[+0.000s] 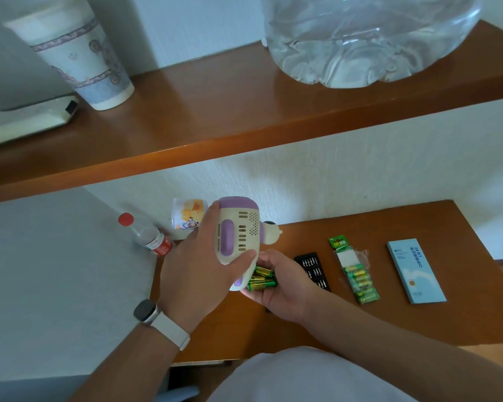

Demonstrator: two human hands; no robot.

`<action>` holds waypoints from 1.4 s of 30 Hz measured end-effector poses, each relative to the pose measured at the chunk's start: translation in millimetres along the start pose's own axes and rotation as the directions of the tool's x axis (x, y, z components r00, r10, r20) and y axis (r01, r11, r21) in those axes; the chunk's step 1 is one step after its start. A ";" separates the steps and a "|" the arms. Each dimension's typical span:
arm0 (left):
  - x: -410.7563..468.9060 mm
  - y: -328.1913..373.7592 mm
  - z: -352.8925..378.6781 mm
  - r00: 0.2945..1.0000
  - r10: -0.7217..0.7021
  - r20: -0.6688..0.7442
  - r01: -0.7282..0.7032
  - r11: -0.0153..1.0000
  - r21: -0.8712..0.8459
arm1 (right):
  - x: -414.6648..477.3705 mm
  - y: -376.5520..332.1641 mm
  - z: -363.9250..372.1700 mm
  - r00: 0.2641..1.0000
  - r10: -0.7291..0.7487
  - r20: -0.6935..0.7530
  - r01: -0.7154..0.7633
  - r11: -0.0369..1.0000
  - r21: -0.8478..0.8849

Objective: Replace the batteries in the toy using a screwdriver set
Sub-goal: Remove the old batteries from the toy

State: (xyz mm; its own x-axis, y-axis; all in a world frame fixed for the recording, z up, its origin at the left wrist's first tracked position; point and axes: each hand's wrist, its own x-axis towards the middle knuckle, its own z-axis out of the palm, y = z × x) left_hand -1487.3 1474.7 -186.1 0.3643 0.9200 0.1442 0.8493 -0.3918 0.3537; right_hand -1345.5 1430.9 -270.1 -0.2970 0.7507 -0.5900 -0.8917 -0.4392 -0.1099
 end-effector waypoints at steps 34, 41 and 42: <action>3.8 8.1 -5.2 0.984 0.175 0.029 -0.172 0.904 0.391 | 10.9 10.7 16.5 0.999 -0.010 0.050 0.012 0.999 -0.043; 9.9 -11.9 -2.8 0.998 -0.023 0.056 0.020 0.998 0.054 | 13.4 10.0 15.3 0.989 -0.025 -0.149 -0.007 0.978 -0.211; 8.5 -17.4 -1.5 0.998 -0.040 0.051 0.041 0.999 -0.020 | 13.7 9.3 14.1 0.983 -0.029 -0.182 -0.022 0.963 -0.268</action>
State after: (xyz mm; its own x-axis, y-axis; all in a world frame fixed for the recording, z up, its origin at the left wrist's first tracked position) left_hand -1499.5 1489.3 -189.7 0.3488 0.9336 0.0826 0.8560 -0.3532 0.3775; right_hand -1362.7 1444.1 -267.8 -0.2041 0.6607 -0.7224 -0.7606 -0.5716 -0.3078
